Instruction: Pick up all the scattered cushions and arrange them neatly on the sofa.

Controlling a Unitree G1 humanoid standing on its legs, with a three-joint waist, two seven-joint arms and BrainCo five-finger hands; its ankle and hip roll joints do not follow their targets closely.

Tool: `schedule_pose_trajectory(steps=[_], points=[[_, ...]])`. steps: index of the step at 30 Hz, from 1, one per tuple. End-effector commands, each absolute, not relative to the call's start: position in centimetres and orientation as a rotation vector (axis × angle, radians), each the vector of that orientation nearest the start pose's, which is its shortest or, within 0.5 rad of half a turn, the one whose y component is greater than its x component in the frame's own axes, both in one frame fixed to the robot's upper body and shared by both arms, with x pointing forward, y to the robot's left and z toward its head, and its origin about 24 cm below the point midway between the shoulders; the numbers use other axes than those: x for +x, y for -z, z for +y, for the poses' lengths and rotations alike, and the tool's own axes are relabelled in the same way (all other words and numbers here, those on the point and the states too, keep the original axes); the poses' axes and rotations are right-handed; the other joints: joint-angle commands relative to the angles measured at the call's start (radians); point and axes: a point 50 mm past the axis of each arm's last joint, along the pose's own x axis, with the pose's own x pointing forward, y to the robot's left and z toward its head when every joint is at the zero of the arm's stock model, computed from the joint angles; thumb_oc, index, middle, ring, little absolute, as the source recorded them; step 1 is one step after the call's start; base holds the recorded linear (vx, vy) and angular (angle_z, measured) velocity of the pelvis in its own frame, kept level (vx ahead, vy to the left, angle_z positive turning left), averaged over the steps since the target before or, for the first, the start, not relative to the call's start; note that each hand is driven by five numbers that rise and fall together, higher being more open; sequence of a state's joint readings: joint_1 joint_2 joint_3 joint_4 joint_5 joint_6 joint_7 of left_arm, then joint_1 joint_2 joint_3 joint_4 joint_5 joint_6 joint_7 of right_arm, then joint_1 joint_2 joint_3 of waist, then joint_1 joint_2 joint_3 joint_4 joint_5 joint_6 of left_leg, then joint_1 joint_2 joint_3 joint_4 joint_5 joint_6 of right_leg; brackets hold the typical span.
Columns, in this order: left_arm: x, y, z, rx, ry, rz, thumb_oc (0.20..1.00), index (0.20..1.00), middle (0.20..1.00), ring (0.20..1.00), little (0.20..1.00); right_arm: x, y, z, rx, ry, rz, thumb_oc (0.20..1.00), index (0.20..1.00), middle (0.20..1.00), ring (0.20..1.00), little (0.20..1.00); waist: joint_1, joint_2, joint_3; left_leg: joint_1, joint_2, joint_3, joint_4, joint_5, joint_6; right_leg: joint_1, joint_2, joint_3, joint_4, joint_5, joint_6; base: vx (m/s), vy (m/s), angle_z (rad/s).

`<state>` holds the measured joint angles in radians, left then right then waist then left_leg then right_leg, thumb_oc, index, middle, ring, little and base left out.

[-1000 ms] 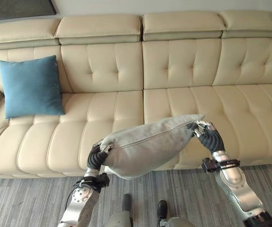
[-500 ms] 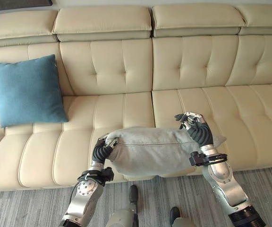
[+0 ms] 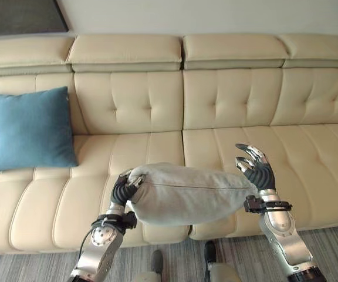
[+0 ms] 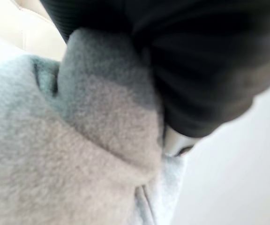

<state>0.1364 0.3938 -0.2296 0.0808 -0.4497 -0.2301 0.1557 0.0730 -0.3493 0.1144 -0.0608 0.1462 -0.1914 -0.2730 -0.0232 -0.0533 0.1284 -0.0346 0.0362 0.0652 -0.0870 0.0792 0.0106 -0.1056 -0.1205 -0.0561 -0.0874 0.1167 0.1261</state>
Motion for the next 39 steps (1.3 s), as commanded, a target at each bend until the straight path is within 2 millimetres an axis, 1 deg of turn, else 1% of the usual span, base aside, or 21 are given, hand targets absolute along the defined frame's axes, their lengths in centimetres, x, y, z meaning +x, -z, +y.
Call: schedule_pose_trajectory(steps=[1, 5, 9, 10, 13, 14, 15, 16, 21, 22, 23, 24, 29, 30, 31, 32, 35, 36, 37, 38, 39], points=[[23.5, -5.7, 18.8, -0.067, 0.02, -0.183, 0.2, 0.2, 0.2, 0.2, 0.2, 24.0, -8.3, -21.1, -0.22, 0.229, -0.274, 1.0, 1.0, 1.0, 1.0, 1.0, -0.018, 0.006, -0.041, 0.043, -0.02, -0.013, 0.001, -0.122, -0.012, 0.101, -0.006, -0.022, 0.054, -0.157, 0.011, 0.07, -0.045, -0.06], [23.3, -5.6, 18.9, -0.07, 0.006, -0.171, 0.2, 0.2, 0.2, 0.2, 0.2, 23.5, -6.8, -23.1, -0.249, 0.37, -0.197, 1.0, 1.0, 1.0, 1.0, 1.0, -0.021, 0.01, -0.05, 0.053, -0.019, -0.022, 0.0, -0.132, -0.016, 0.137, -0.003, -0.034, 0.029, -0.163, 0.007, 0.05, -0.02, 0.01], [22.9, -5.3, 18.9, -0.071, 0.01, -0.155, 0.2, 0.2, 0.2, 0.2, 0.2, 23.5, -5.3, -22.8, -0.186, 0.363, -0.128, 1.0, 1.0, 1.0, 1.0, 1.0, -0.017, 0.01, -0.05, 0.058, -0.019, -0.027, 0.0, -0.135, -0.018, 0.15, -0.003, -0.039, 0.02, -0.164, 0.005, 0.01, -0.003, 0.07], [22.8, -5.2, 18.8, -0.074, 0.016, -0.146, 0.2, 0.2, 0.2, 0.2, 0.2, 23.7, -3.7, -21.6, -0.118, 0.307, -0.06, 1.0, 1.0, 1.0, 1.0, 1.0, -0.01, 0.01, -0.048, 0.059, -0.02, -0.031, 0.0, -0.136, -0.02, 0.156, -0.004, -0.039, 0.019, -0.166, 0.004, 0.01, 0.0, 0.12], [22.8, -5.1, 18.8, -0.079, 0.018, -0.141, 0.2, 0.2, 0.2, 0.2, 0.2, 23.9, -3.1, -20.8, -0.083, 0.275, -0.034, 1.0, 1.0, 1.0, 1.0, 1.0, -0.009, 0.01, -0.046, 0.059, -0.02, -0.032, 0.0, -0.136, -0.02, 0.158, -0.005, -0.041, 0.019, -0.167, 0.004, 0.0, 0.008, 0.16], [22.7, -4.9, 18.7, -0.085, 0.017, -0.132, 0.2, 0.2, 0.2, 0.2, 0.2, 24.0, -2.1, -19.7, -0.034, 0.233, 0.012, 1.0, 1.0, 1.0, 1.0, 1.0, -0.004, 0.01, -0.044, 0.06, -0.02, -0.033, 0.0, -0.135, -0.021, 0.16, -0.006, -0.043, 0.018, -0.167, 0.004, 0.0, 0.012, 0.08], [22.7, -4.9, 18.7, -0.085, 0.017, -0.132, 0.2, 0.2, 0.2, 0.2, 0.2, 24.0, -2.1, -19.7, -0.034, 0.233, 0.012, 1.0, 1.0, 1.0, 1.0, 1.0, -0.004, 0.01, -0.044, 0.06, -0.02, -0.033, 0.0, -0.135, -0.021, 0.16, -0.006, -0.043, 0.018, -0.167, 0.004, 0.0, 0.023, 0.06], [22.7, -4.8, 18.6, -0.089, 0.016, -0.127, 0.2, 0.2, 0.2, 0.2, 0.2, 24.1, -1.3, -18.4, 0.027, 0.184, 0.053, 1.0, 1.0, 1.0, 1.0, 1.0, 0.001, 0.011, -0.043, 0.06, -0.02, -0.035, 0.0, -0.134, -0.022, 0.162, -0.007, -0.045, 0.018, -0.168, 0.003, 0.01, 0.014, 0.04], [22.8, -4.8, 18.2, -0.097, 0.03, -0.118, 0.2, 0.2, 0.2, 0.2, 0.2, 23.9, 1.3, -14.8, 0.154, 0.044, 0.197, 1.0, 1.0, 1.0, 1.0, 1.0, 0.015, 0.009, -0.039, 0.057, -0.021, -0.041, 0.0, -0.132, -0.026, 0.163, -0.01, -0.051, 0.019, -0.168, 0.004, 0.0, 0.003, 0.01], [22.8, -4.8, 18.2, -0.097, 0.03, -0.118, 0.2, 0.2, 0.2, 0.2, 0.2, 23.9, 1.3, -14.8, 0.155, 0.043, 0.197, 1.0, 1.0, 1.0, 1.0, 1.0, 0.014, 0.008, -0.039, 0.057, -0.021, -0.041, 0.0, -0.132, -0.026, 0.163, -0.011, -0.051, 0.019, -0.169, 0.004, 0.0, 0.0, 0.0], [22.9, -4.7, 18.0, -0.097, 0.041, -0.109, 0.2, 0.2, 0.2, 0.2, 0.2, 23.6, 2.1, -13.5, 0.18, -0.029, 0.256, 1.0, 1.0, 1.0, 1.0, 1.0, 0.019, 0.005, -0.037, 0.055, -0.022, -0.043, 0.0, -0.131, -0.027, 0.162, -0.011, -0.052, 0.02, -0.17, 0.004, 0.0, 0.0, 0.0], [22.9, -4.6, 17.9, -0.098, 0.046, -0.106, 0.2, 0.2, 0.2, 0.2, 0.2, 23.3, 2.5, -12.9, 0.192, -0.063, 0.285, 1.0, 1.0, 1.0, 1.0, 1.0, 0.022, 0.004, -0.038, 0.054, -0.022, -0.044, 0.0, -0.13, -0.028, 0.162, -0.011, -0.054, 0.021, -0.17, 0.004, 0.0, 0.009, 0.03], [22.9, -4.5, 17.3, -0.113, 0.077, -0.09, 0.2, 0.2, 0.2, 0.2, 0.2, 22.5, 4.0, -10.8, 0.3, -0.158, 0.392, 1.0, 1.0, 1.0, 1.0, 1.0, 0.037, -0.001, -0.037, 0.05, -0.023, -0.052, 0.0, -0.126, -0.031, 0.161, -0.013, -0.061, 0.024, -0.169, 0.004, 0.01, 0.007, 0.11], [23.0, -4.5, 17.3, -0.113, 0.077, -0.09, 0.2, 0.2, 0.2, 0.2, 0.2, 22.6, 4.0, -10.8, 0.301, -0.158, 0.392, 1.0, 1.0, 1.0, 1.0, 1.0, 0.037, -0.001, -0.037, 0.05, -0.023, -0.052, 0.0, -0.125, -0.031, 0.161, -0.013, -0.061, 0.024, -0.169, 0.004, 0.0, 0.0, 0.0], [23.0, -4.4, 17.1, -0.119, 0.091, -0.085, 0.2, 0.2, 0.2, 0.2, 0.2, 22.2, 4.5, -10.0, 0.346, -0.185, 0.427, 1.0, 1.0, 1.0, 1.0, 1.0, 0.043, -0.004, -0.037, 0.046, -0.023, -0.054, 0.0, -0.125, -0.032, 0.161, -0.014, -0.062, 0.024, -0.169, 0.005, 0.0, 0.0, 0.0], [23.0, -4.4, 17.1, -0.119, 0.091, -0.085, 0.2, 0.2, 0.2, 0.2, 0.2, 22.2, 4.5, -10.0, 0.347, -0.185, 0.427, 1.0, 1.0, 1.0, 1.0, 1.0, 0.043, -0.004, -0.037, 0.046, -0.023, -0.054, 0.0, -0.125, -0.032, 0.16, -0.014, -0.062, 0.024, -0.169, 0.005, 0.0, 0.0, 0.0], [22.9, -4.1, 16.7, -0.14, 0.113, -0.062, 0.2, 0.2, 0.2, 0.2, 0.2, 20.9, 5.8, -8.0, 0.532, -0.242, 0.542, 1.0, 1.0, 1.0, 1.0, 1.0, 0.056, -0.007, -0.034, 0.041, -0.025, -0.056, 0.0, -0.124, -0.036, 0.157, -0.015, -0.063, 0.023, -0.168, 0.006, 0.0, 0.0, 0.0], [22.9, -4.1, 16.7, -0.14, 0.113, -0.062, 0.2, 0.2, 0.2, 0.2, 0.2, 20.9, 5.9, -8.0, 0.532, -0.242, 0.542, 1.0, 1.0, 1.0, 1.0, 1.0, 0.056, -0.007, -0.034, 0.041, -0.025, -0.056, 0.0, -0.124, -0.036, 0.157, -0.015, -0.064, 0.023, -0.169, 0.006, 0.0, 0.0, 0.0], [23.0, -4.0, 16.6, -0.157, 0.121, -0.057, 0.2, 0.2, 0.2, 0.2, 0.2, 20.5, 6.2, -7.2, 0.591, -0.27, 0.572, 0.313, 0.313, 0.313, 0.313, 0.313, 0.063, -0.008, -0.031, 0.039, -0.025, -0.057, 0.0, -0.122, -0.038, 0.155, -0.015, -0.067, 0.023, -0.168, 0.006, 0.0, 0.0, 0.0], [23.0, -4.0, 16.6, -0.163, 0.127, -0.054, 0.2, 0.2, 0.2, 0.2, 0.2, 20.2, 6.4, -7.0, 0.606, -0.277, 0.592, 0.2, 0.2, 0.2, 0.2, 0.2, 0.066, -0.009, -0.029, 0.038, -0.025, -0.057, 0.0, -0.123, -0.038, 0.155, -0.015, -0.069, 0.023, -0.168, 0.006, -0.01, 0.004, 0.03], [23.0, -3.9, 16.5, -0.171, 0.13, -0.05, 0.2, 0.2, 0.2, 0.2, 0.2, 20.0, 6.5, -6.7, 0.631, -0.286, 0.602, 0.2, 0.2, 0.2, 0.2, 0.2, 0.069, -0.01, -0.028, 0.037, -0.025, -0.058, 0.0, -0.122, -0.039, 0.156, -0.016, -0.07, 0.022, -0.168, 0.007, 0.0, 0.001, 0.03]])
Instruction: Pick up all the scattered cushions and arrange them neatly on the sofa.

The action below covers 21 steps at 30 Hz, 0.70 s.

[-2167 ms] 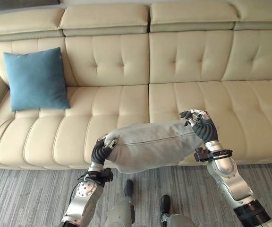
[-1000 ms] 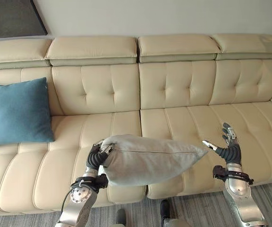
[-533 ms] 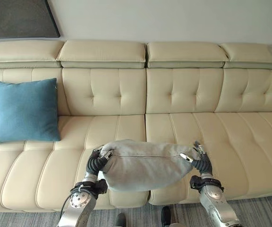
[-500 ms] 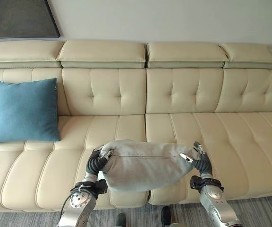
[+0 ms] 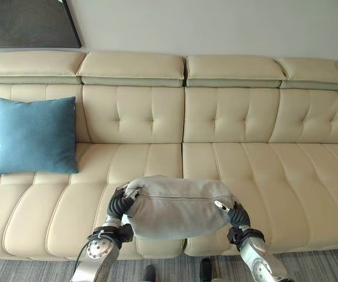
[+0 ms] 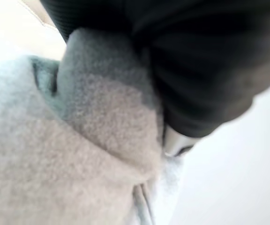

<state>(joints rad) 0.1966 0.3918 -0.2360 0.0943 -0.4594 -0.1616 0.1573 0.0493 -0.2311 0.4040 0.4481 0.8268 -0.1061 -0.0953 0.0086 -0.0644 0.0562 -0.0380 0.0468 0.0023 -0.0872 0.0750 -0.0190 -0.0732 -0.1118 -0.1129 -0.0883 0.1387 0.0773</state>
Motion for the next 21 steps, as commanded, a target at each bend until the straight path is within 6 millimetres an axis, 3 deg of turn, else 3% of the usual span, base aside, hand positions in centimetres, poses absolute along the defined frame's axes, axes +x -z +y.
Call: schedule_pose_trajectory(steps=[1, 9, 16, 21], points=[[23.0, -3.8, 16.5, -0.176, 0.134, -0.046, 0.2, 0.2, 0.2, 0.2, 0.2, 19.9, 6.6, -6.6, 0.652, -0.29, 0.611, 0.2, 0.2, 0.2, 0.2, 0.2, 0.04, 0.001, 0.045, 0.04, -0.035, 0.004, 0.0, -0.119, -0.01, 0.123, -0.025, -0.013, 0.022, -0.19, 0.055, 0.0, 0.004, 0.06], [22.7, -3.6, 16.2, -0.209, 0.141, -0.039, 0.2, 0.2, 0.2, 0.2, 0.2, 20.0, 5.4, -6.3, 0.74, -0.322, 0.545, 0.2, 0.2, 0.2, 0.2, 0.2, 0.046, -0.002, 0.05, 0.039, -0.033, 0.001, 0.0, -0.121, -0.013, 0.126, -0.024, -0.017, 0.018, -0.193, 0.054, 0.01, 0.007, 0.08], [23.3, -3.5, 16.1, -0.22, 0.092, -0.045, 0.2, 0.2, 0.2, 0.2, 0.2, 23.6, -0.6, -8.6, 0.65, -0.335, 0.227, 0.2, 0.2, 0.2, 0.2, 0.2, 0.029, -0.005, 0.041, 0.047, -0.03, 0.007, 0.0, -0.127, -0.011, 0.132, -0.025, -0.019, 0.015, -0.195, 0.053, 0.02, 0.002, 0.01], [24.3, -3.7, 14.5, -0.292, 0.093, -0.034, 0.2, 0.2, 0.2, 0.2, 0.2, 26.1, -5.3, -10.0, 0.557, -0.313, 0.017, 0.2, 0.2, 0.2, 0.2, 0.2, 0.016, -0.007, 0.032, 0.049, -0.03, 0.012, 0.0, -0.131, -0.008, 0.129, -0.027, -0.017, 0.015, -0.196, 0.053, 0.01, 0.0, 0.0]])
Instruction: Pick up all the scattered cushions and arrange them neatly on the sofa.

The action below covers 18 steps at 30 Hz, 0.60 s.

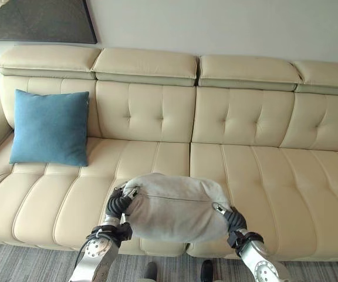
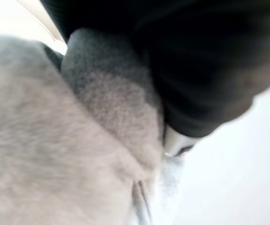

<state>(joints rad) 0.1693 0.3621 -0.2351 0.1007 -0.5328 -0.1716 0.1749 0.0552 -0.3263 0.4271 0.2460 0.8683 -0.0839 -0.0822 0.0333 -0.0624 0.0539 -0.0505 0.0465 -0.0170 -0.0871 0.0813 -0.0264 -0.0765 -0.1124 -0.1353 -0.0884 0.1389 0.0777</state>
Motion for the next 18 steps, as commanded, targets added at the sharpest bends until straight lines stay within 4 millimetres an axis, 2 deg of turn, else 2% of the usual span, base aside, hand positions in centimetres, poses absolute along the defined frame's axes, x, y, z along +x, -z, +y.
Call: schedule_pose_trajectory(steps=[1, 2, 5, 7, 10, 11, 12, 14, 15, 18], points=[[24.6, -3.8, 14.2, -0.312, 0.093, -0.034, 0.2, 0.2, 0.2, 0.2, 0.2, 26.4, -5.9, -10.2, 0.541, -0.301, -0.009, 0.2, 0.2, 0.2, 0.2, 0.2, -0.011, -0.009, 0.035, 0.062, -0.03, 0.032, 0.0, -0.138, -0.001, 0.132, -0.026, 0.006, 0.016, -0.196, 0.052, 0.04, -0.018, 0.0], [25.5, -4.3, 13.0, -0.362, 0.107, -0.037, 0.2, 0.2, 0.2, 0.2, 0.2, 27.6, -8.0, -10.5, 0.49, -0.294, -0.082, 0.2, 0.2, 0.2, 0.2, 0.2, -0.018, -0.014, 0.03, 0.058, -0.029, 0.035, 0.0, -0.139, 0.0, 0.126, -0.025, 0.01, 0.017, -0.196, 0.052, 0.04, -0.021, -0.02], [26.3, -5.0, 12.1, -0.384, 0.12, -0.052, 0.2, 0.2, 0.2, 0.2, 0.2, 28.4, -9.2, -10.4, 0.449, -0.297, -0.113, 0.2, 0.2, 0.2, 0.2, 0.2, -0.023, -0.018, 0.029, 0.055, -0.029, 0.037, 0.0, -0.14, 0.0, 0.121, -0.024, 0.013, 0.018, -0.195, 0.052, 0.02, -0.018, -0.02], [27.5, -6.2, 11.2, -0.416, 0.126, -0.076, 0.2, 0.2, 0.2, 0.2, 0.2, 29.8, -10.8, -10.3, 0.382, -0.298, -0.142, 0.2, 0.2, 0.2, 0.2, 0.2, -0.03, -0.024, 0.029, 0.051, -0.027, 0.04, 0.0, -0.139, -0.002, 0.112, -0.022, 0.022, 0.019, -0.193, 0.05, 0.01, -0.013, -0.02], [28.6, -7.0, 10.9, -0.421, 0.12, -0.094, 0.2, 0.2, 0.2, 0.2, 0.2, 30.9, -12.0, -10.6, 0.323, -0.298, -0.162, 0.2, 0.2, 0.2, 0.2, 0.2, -0.036, -0.026, 0.031, 0.045, -0.026, 0.044, 0.0, -0.137, -0.004, 0.102, -0.02, 0.026, 0.022, -0.193, 0.049, 0.0, -0.008, -0.04], [29.2, -7.5, 11.0, -0.411, 0.116, -0.108, 0.2, 0.2, 0.2, 0.2, 0.2, 31.4, -12.5, -10.7, 0.297, -0.298, -0.172, 0.2, 0.2, 0.2, 0.2, 0.2, -0.039, -0.025, 0.033, 0.04, -0.025, 0.046, 0.0, -0.136, -0.005, 0.095, -0.019, 0.028, 0.025, -0.193, 0.048, -0.02, -0.01, -0.17], [30.6, -8.6, 11.0, -0.376, 0.111, -0.135, 0.2, 0.2, 0.2, 0.2, 0.2, 32.5, -14.0, -11.1, 0.241, -0.288, -0.203, 0.2, 0.2, 0.2, 0.2, 0.2, -0.047, -0.023, 0.038, 0.027, -0.024, 0.049, 0.0, -0.13, -0.007, 0.076, -0.018, 0.034, 0.03, -0.192, 0.047, -0.02, -0.007, -0.17], [31.8, -9.6, 11.2, -0.347, 0.102, -0.159, 0.2, 0.2, 0.2, 0.2, 0.2, 33.4, -15.4, -11.1, 0.213, -0.29, -0.231, 0.2, 0.2, 0.2, 0.2, 0.2, -0.055, -0.02, 0.042, 0.009, -0.023, 0.052, 0.0, -0.124, -0.009, 0.056, -0.015, 0.04, 0.034, -0.189, 0.046, -0.02, -0.002, -0.05], [31.9, -9.7, 11.2, -0.347, 0.102, -0.16, 0.2, 0.2, 0.2, 0.2, 0.2, 33.4, -15.4, -11.1, 0.213, -0.29, -0.232, 0.2, 0.2, 0.2, 0.2, 0.2, -0.055, -0.02, 0.042, 0.008, -0.023, 0.052, 0.0, -0.124, -0.009, 0.055, -0.015, 0.04, 0.035, -0.19, 0.046, 0.0, 0.0, 0.0], [33.9, -11.7, 11.9, -0.294, 0.081, -0.197, 0.2, 0.2, 0.2, 0.2, 0.2, 34.4, -17.3, -10.9, 0.179, -0.3, -0.263, 0.2, 0.2, 0.2, 0.2, 0.2, -0.068, -0.011, 0.058, -0.026, -0.021, 0.054, 0.0, -0.112, -0.01, 0.009, -0.012, 0.048, 0.056, -0.186, 0.044, -0.05, 0.003, -0.01]])
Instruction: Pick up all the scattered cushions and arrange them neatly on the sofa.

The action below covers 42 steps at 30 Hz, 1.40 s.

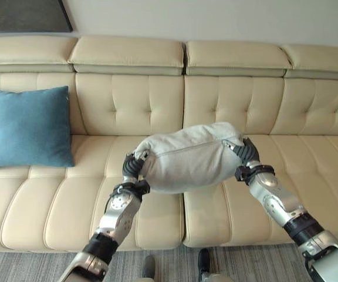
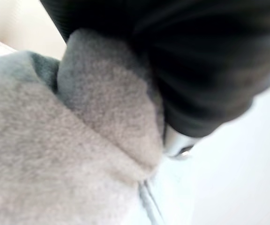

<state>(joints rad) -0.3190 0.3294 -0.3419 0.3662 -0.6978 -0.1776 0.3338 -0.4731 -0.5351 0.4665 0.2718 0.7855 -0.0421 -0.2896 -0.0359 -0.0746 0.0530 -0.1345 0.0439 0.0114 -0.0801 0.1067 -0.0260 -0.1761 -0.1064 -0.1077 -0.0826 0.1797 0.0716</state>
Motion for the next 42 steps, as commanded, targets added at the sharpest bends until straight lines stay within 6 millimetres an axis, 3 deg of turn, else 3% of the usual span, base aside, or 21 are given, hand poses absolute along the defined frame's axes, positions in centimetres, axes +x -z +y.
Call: schedule_pose_trajectory(steps=[1, 5, 13, 14, 18, 19, 20, 22, 23, 25, 26, 27, 29, 30, 35, 38, 39, 40, 42], points=[[34.3, -12.1, 12.1, -0.284, 0.072, -0.208, 0.2, 0.2, 0.2, 0.2, 0.2, 34.6, -17.5, -10.6, 0.173, -0.307, -0.266, 0.2, 0.2, 0.2, 0.2, 0.2, 0.0, 0.004, 0.066, 0.049, -0.018, 0.025, -0.007, -0.134, -0.01, 0.098, -0.017, 0.023, 0.055, -0.227, 0.049, -0.04, -0.001, -0.01], [35.6, -14.0, 12.7, -0.222, 0.044, -0.254, 0.2, 0.2, 0.2, 0.2, 0.2, 35.1, -18.3, -9.8, 0.155, -0.313, -0.282, 0.2, 0.2, 0.2, 0.2, 0.2, -0.003, 0.011, 0.099, 0.014, -0.018, 0.026, -0.005, -0.119, -0.011, 0.052, -0.016, 0.029, 0.076, -0.224, 0.045, -0.07, 0.006, -0.03], [39.4, -20.3, 13.9, -0.008, -0.033, -0.377, 0.2, 0.2, 0.2, 0.2, 0.2, 37.6, -21.3, -8.1, 0.108, -0.256, -0.34, 0.2, 0.2, 0.2, 0.2, 0.2, -0.001, 0.018, 0.18, -0.104, -0.012, 0.018, 0.036, -0.09, -0.02, -0.059, -0.013, 0.033, 0.117, -0.208, 0.041, -0.08, -0.016, -0.01], [40.2, -22.3, 14.8, 0.118, -0.071, -0.414, 0.2, 0.2, 0.2, 0.2, 0.2, 38.8, -22.1, -8.4, 0.084, -0.212, -0.343, 0.2, 0.2, 0.2, 0.2, 0.2, 0.002, 0.02, 0.199, -0.142, -0.011, 0.013, 0.044, -0.081, -0.023, -0.097, -0.015, 0.032, 0.125, -0.2, 0.042, -0.07, -0.04, 0.01], [41.5, -24.0, 16.9, 0.306, -0.172, -0.39, 0.2, 0.2, 0.2, 0.2, 0.2, 40.8, -22.8, -10.2, -0.089, -0.105, -0.296, 0.2, 0.2, 0.2, 0.2, 0.2, 0.006, 0.023, 0.204, -0.181, -0.003, 0.015, 0.015, -0.049, -0.033, -0.14, -0.016, 0.026, 0.113, -0.182, 0.046, -0.02, -0.011, -0.02], [41.7, -24.5, 17.6, 0.335, -0.199, -0.377, 0.492, 0.492, 0.492, 0.492, 0.492, 41.3, -23.2, -10.8, -0.172, -0.078, -0.283, 0.501, 0.501, 0.501, 0.501, 0.501, 0.006, 0.023, 0.204, -0.187, -0.002, 0.015, 0.009, -0.044, -0.035, -0.145, -0.015, 0.024, 0.109, -0.179, 0.047, 0.0, 0.0, 0.0], [42.0, -25.2, 18.0, 0.375, -0.215, -0.364, 0.959, 0.959, 0.959, 0.959, 0.959, 41.9, -23.5, -11.7, -0.274, -0.042, -0.262, 1.0, 1.0, 1.0, 1.0, 1.0, 0.006, 0.022, 0.204, -0.195, -0.001, 0.016, 0.005, -0.04, -0.037, -0.151, -0.014, 0.021, 0.104, -0.177, 0.047, 0.0, 0.0, 0.0], [42.1, -25.7, 18.8, 0.386, -0.249, -0.35, 1.0, 1.0, 1.0, 1.0, 1.0, 42.3, -24.0, -12.5, -0.368, 0.005, -0.247, 1.0, 1.0, 1.0, 1.0, 1.0, 0.007, 0.024, 0.204, -0.202, -0.001, 0.014, 0.003, -0.034, -0.039, -0.156, -0.013, 0.017, 0.097, -0.17, 0.048, 0.0, 0.0, 0.0], [42.1, -27.4, 19.7, 0.374, -0.302, -0.372, 1.0, 1.0, 1.0, 1.0, 1.0, 42.7, -25.4, -14.3, -0.463, 0.115, -0.259, 1.0, 1.0, 1.0, 1.0, 1.0, 0.015, 0.028, 0.207, -0.2, -0.002, 0.006, -0.005, -0.032, -0.043, -0.151, -0.008, 0.017, 0.086, -0.17, 0.048, 0.0, 0.0, 0.0], [41.8, -30.3, 21.0, 0.311, -0.37, -0.407, 1.0, 1.0, 1.0, 1.0, 1.0, 42.8, -27.0, -17.0, -0.442, 0.278, -0.269, 1.0, 1.0, 1.0, 1.0, 1.0, 0.017, 0.034, 0.202, -0.193, -0.004, -0.004, -0.007, -0.037, -0.045, -0.139, -0.005, 0.011, 0.072, -0.17, 0.049, 0.04, -0.003, 0.07], [41.8, -30.3, 21.0, 0.31, -0.37, -0.408, 1.0, 1.0, 1.0, 1.0, 1.0, 42.8, -27.1, -17.0, -0.441, 0.278, -0.27, 1.0, 1.0, 1.0, 1.0, 1.0, 0.016, 0.034, 0.2, -0.198, -0.005, -0.005, -0.007, -0.033, -0.045, -0.143, -0.005, 0.01, 0.071, -0.167, 0.05, 0.05, 0.006, 0.09], [41.3, -31.1, 22.5, 0.167, -0.421, -0.429, 1.0, 1.0, 1.0, 1.0, 1.0, 42.5, -28.1, -18.4, -0.358, 0.349, -0.298, 1.0, 1.0, 1.0, 1.0, 1.0, 0.024, 0.038, 0.197, -0.186, -0.007, -0.009, -0.007, -0.044, -0.046, -0.129, -0.003, 0.01, 0.065, -0.174, 0.049, 0.02, 0.01, 0.05], [41.3, -31.1, 22.5, 0.167, -0.421, -0.429, 1.0, 1.0, 1.0, 1.0, 1.0, 42.5, -28.1, -18.4, -0.358, 0.349, -0.299, 1.0, 1.0, 1.0, 1.0, 1.0, 0.024, 0.038, 0.196, -0.191, -0.007, -0.01, -0.007, -0.04, -0.046, -0.132, -0.004, 0.009, 0.063, -0.17, 0.049, 0.02, 0.0, 0.01], [40.9, -31.5, 24.1, 0.036, -0.468, -0.44, 1.0, 1.0, 1.0, 1.0, 1.0, 42.1, -29.4, -19.6, -0.203, 0.39, -0.335, 1.0, 1.0, 1.0, 1.0, 1.0, 0.027, 0.04, 0.189, -0.172, -0.009, -0.014, -0.007, -0.052, -0.047, -0.113, -0.001, 0.007, 0.057, -0.177, 0.048, 0.05, 0.001, 0.04], [39.6, -31.6, 26.9, -0.112, -0.507, -0.502, 1.0, 1.0, 1.0, 1.0, 1.0, 40.8, -31.1, -21.6, 0.065, 0.397, -0.469, 1.0, 1.0, 1.0, 1.0, 1.0, 0.03, 0.038, 0.17, -0.15, -0.014, -0.012, -0.007, -0.066, -0.047, -0.087, 0.003, 0.004, 0.039, -0.175, 0.048, 0.05, 0.006, 0.05], [39.0, -28.2, 28.4, -0.205, -0.506, -0.479, 1.0, 1.0, 1.0, 1.0, 1.0, 39.4, -30.1, -23.1, 0.21, 0.392, -0.566, 1.0, 1.0, 1.0, 1.0, 1.0, 0.029, 0.039, 0.151, -0.135, -0.014, -0.008, -0.007, -0.072, -0.045, -0.066, 0.002, 0.0, 0.021, -0.176, 0.048, 0.03, 0.006, 0.04], [38.9, -28.1, 28.4, -0.204, -0.506, -0.477, 1.0, 1.0, 1.0, 1.0, 1.0, 39.4, -30.0, -23.1, 0.209, 0.392, -0.565, 1.0, 1.0, 1.0, 1.0, 1.0, 0.029, 0.039, 0.149, -0.135, -0.014, -0.008, -0.007, -0.072, -0.045, -0.065, 0.002, 0.0, 0.02, -0.176, 0.048, 0.06, 0.016, 0.07], [38.1, -25.4, 30.0, -0.249, -0.543, -0.454, 1.0, 1.0, 1.0, 1.0, 1.0, 38.4, -28.5, -24.4, 0.295, 0.403, -0.602, 1.0, 1.0, 1.0, 1.0, 1.0, 0.028, 0.037, 0.139, -0.118, -0.014, -0.006, -0.007, -0.08, -0.043, -0.048, 0.001, -0.001, 0.015, -0.18, 0.048, 0.07, 0.011, 0.07], [37.1, -22.2, 30.7, -0.242, -0.536, -0.416, 1.0, 1.0, 1.0, 1.0, 1.0, 37.3, -26.0, -25.2, 0.318, 0.391, -0.609, 1.0, 1.0, 1.0, 1.0, 1.0, 0.026, 0.035, 0.125, -0.098, -0.013, -0.003, -0.007, -0.089, -0.04, -0.027, 0.002, -0.003, 0.01, -0.185, 0.046, 0.08, 0.012, 0.03]])
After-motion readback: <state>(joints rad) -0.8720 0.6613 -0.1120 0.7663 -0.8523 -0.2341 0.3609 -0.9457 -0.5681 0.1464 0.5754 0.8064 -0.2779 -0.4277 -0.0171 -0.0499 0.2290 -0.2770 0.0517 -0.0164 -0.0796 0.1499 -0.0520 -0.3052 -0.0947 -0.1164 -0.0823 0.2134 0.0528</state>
